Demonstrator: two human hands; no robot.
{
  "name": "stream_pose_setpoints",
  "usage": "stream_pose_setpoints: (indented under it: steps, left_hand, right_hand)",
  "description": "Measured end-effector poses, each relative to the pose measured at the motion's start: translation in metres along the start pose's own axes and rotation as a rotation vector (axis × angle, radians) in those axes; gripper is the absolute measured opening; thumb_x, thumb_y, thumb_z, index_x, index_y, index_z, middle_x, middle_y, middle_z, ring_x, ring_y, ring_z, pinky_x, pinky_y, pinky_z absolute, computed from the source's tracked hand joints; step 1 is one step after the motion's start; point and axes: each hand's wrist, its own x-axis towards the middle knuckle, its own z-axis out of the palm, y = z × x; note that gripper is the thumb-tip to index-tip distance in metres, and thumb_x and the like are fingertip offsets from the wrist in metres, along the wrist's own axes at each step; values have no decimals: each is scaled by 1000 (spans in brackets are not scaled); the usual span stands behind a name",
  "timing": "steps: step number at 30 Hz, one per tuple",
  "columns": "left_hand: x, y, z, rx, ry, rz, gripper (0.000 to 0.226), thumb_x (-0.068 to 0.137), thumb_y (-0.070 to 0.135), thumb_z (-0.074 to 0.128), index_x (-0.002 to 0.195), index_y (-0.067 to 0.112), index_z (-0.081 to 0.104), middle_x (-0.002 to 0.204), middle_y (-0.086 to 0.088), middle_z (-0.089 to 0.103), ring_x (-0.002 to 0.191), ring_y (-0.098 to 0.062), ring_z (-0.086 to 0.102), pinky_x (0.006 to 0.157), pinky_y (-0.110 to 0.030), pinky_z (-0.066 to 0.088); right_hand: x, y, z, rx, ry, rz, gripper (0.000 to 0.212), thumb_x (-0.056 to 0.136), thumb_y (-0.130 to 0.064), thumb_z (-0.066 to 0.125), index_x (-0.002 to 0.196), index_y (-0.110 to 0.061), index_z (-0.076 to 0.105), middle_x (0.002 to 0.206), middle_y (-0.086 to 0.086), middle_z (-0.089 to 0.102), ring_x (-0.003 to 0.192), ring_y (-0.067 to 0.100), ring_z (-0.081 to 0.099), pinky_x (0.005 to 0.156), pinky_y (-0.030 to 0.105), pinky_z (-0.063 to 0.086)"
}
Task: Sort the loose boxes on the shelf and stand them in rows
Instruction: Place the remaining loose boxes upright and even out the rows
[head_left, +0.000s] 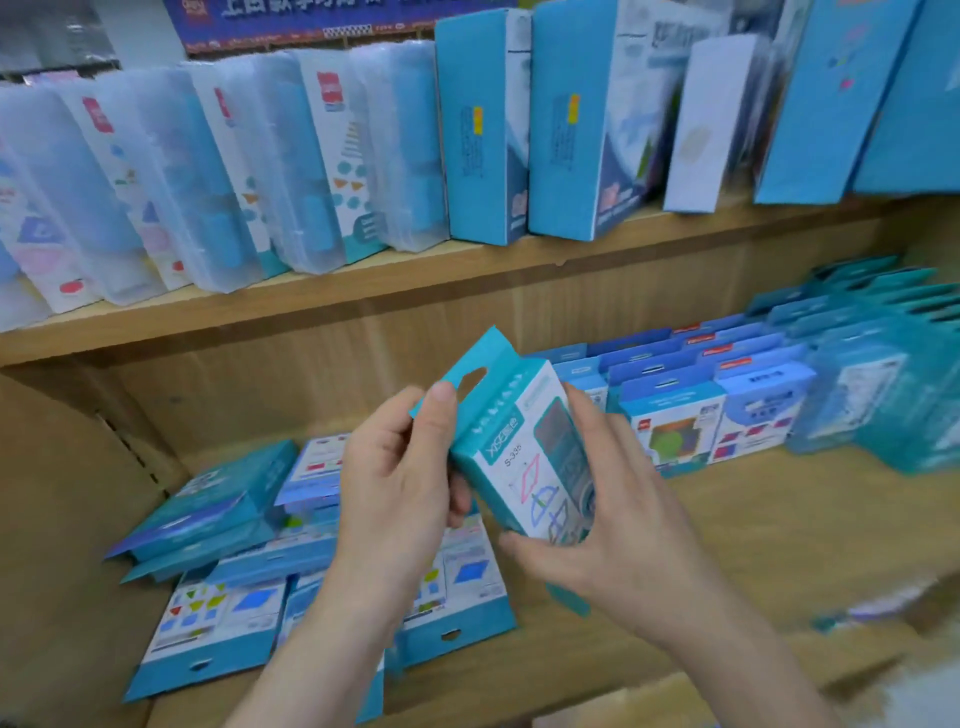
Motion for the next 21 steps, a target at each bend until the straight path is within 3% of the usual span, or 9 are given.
stream_pose_setpoints:
  steps: [3,7,11,15,19,21]
  left_hand:
    - [-4,-6,35,-97,-94,-73,35,96,24,49,69,2,50,59,-20,49,36,-20,40,35,-22,31]
    - [-15,-8,99,-169,-260,-121,35,84,36,47,68,8,62,60,-19,56,37,-21,45,38,-22,36]
    - [-22,-4,185,-205,-451,-55,47,88,40,38,59,15,65,55,-11,59,42,-21,51,41,-24,41]
    - [-16,-14,279,-1,-580,113,13,85,25,52,81,28,64,69,-2,63,58,-18,57,50,-27,47]
    - [-17,-50,367,241,-626,169,18,87,20,63,99,33,60,81,10,61,71,-4,56,70,-27,49]
    - [-13,-61,402,354,-611,233,25,88,29,62,112,34,56,90,11,58,73,-2,55,75,-30,49]
  right_hand:
    - [-12,29,-26,-37,82,29,102,51,-63,63,139,-37,19,111,-21,34,102,0,43,75,21,42]
    - [-31,80,-70,-7,129,114,96,46,-59,65,133,-37,31,114,-20,39,101,2,47,79,32,50]
    - [-53,143,-128,165,228,185,86,43,-53,73,115,-65,28,112,-36,43,106,-7,47,83,13,42]
    - [-71,210,-191,256,399,304,88,44,-44,82,120,-46,38,116,-27,52,108,-6,53,80,7,44]
    - [-82,267,-237,266,504,354,86,53,-14,91,125,-30,46,114,-19,60,98,-7,58,74,3,43]
    - [-86,288,-250,227,515,373,80,57,-9,88,119,-39,47,108,-25,61,95,-6,60,73,4,44]
